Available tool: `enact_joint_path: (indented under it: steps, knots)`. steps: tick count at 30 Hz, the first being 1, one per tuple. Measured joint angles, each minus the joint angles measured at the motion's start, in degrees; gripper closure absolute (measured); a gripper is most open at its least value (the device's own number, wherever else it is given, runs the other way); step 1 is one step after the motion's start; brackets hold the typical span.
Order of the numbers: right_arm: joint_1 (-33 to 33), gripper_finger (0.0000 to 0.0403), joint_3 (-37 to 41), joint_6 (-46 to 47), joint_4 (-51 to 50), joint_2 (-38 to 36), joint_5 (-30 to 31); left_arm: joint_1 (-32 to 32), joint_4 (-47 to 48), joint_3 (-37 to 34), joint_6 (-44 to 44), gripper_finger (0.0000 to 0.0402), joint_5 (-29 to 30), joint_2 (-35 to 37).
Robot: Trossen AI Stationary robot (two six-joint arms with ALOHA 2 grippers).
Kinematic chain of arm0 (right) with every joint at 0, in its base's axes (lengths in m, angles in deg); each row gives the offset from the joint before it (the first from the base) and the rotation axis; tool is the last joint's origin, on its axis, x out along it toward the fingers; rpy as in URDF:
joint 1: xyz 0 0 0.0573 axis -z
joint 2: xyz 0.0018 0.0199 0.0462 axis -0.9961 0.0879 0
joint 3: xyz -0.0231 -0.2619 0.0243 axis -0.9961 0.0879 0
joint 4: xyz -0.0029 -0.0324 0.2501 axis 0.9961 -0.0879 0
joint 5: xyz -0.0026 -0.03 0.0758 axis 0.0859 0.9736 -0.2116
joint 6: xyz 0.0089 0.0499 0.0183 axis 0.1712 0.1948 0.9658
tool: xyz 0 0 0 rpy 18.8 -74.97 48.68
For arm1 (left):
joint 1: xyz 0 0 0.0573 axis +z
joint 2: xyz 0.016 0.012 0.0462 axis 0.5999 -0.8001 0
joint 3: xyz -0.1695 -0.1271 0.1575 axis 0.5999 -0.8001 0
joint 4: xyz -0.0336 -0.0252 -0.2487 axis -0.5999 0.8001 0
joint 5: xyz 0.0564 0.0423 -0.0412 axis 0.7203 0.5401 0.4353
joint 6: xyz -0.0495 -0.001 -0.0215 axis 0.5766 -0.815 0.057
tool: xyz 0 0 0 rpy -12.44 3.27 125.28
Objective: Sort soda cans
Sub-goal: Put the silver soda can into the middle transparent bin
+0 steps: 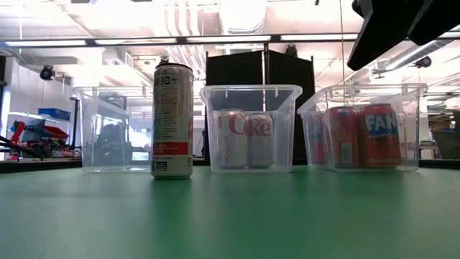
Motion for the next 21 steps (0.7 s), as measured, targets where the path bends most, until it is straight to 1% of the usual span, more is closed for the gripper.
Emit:
enact_joint_path:
  steps: [8, 10, 13, 16, 21]
  knots:
    - [0.0, 0.0038, 0.0, -0.2, 0.1, 0.0, -0.1, 1.1, -0.7, -0.6, -1.2, 0.0114, 0.7, 0.0]
    - [0.0, 0.0038, 0.0, -0.5, 0.1, 0.0, -0.1, 1.8, -0.7, -0.3, -1.3, 0.0123, 1.3, 0.0]
    - [0.0, 0.0038, 0.0, -0.8, 0.1, 0.0, -0.1, 3.3, -0.2, 1.5, -2.6, 0.0124, 4.6, 0.0]
    - [0.0, 0.0038, -1.5, -1.4, -0.1, -0.1, -0.1, 5.8, 0.7, 4.8, -6.4, 0.0124, 7.5, 0.0]
    - [-0.6, 0.0038, -5.0, -5.8, 0.2, -0.3, 0.1, 12.9, 5.6, 11.7, -17.8, 0.0124, 12.3, -0.2]
